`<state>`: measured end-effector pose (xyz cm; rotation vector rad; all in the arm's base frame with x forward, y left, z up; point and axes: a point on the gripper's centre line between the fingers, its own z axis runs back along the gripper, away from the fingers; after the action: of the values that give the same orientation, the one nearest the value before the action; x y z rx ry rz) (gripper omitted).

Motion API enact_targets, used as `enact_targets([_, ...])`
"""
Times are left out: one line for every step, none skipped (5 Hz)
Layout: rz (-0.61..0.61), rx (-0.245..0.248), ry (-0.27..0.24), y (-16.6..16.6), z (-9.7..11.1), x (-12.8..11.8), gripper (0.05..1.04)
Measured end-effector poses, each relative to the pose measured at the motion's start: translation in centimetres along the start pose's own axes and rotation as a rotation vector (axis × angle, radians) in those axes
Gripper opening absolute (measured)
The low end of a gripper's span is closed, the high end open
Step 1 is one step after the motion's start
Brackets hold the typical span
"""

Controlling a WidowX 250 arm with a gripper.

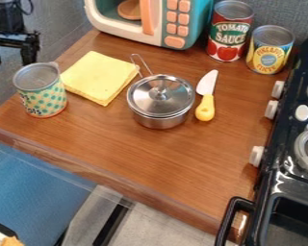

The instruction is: Move something to the bottom of the table

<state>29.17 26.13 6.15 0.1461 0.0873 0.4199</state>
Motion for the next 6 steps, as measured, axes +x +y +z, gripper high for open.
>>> enact_targets([-0.062,0.011,0.02,-2.8,-1.1,-0.4,1.001])
enact_targets([-0.132,0.032,0.005,-5.4,-0.9,-1.3,1.001])
enact_targets([-0.209,0.045,-0.011,-9.2,-0.4,-3.1,1.001])
enact_targets([-0.236,0.046,-0.034,-10.9,0.5,-4.6,1.0])
enact_targets([-0.206,0.035,-0.033,-11.6,0.9,-6.5,1.0])
enact_targets([-0.199,0.025,-0.042,-12.3,0.7,-7.1,1.0])
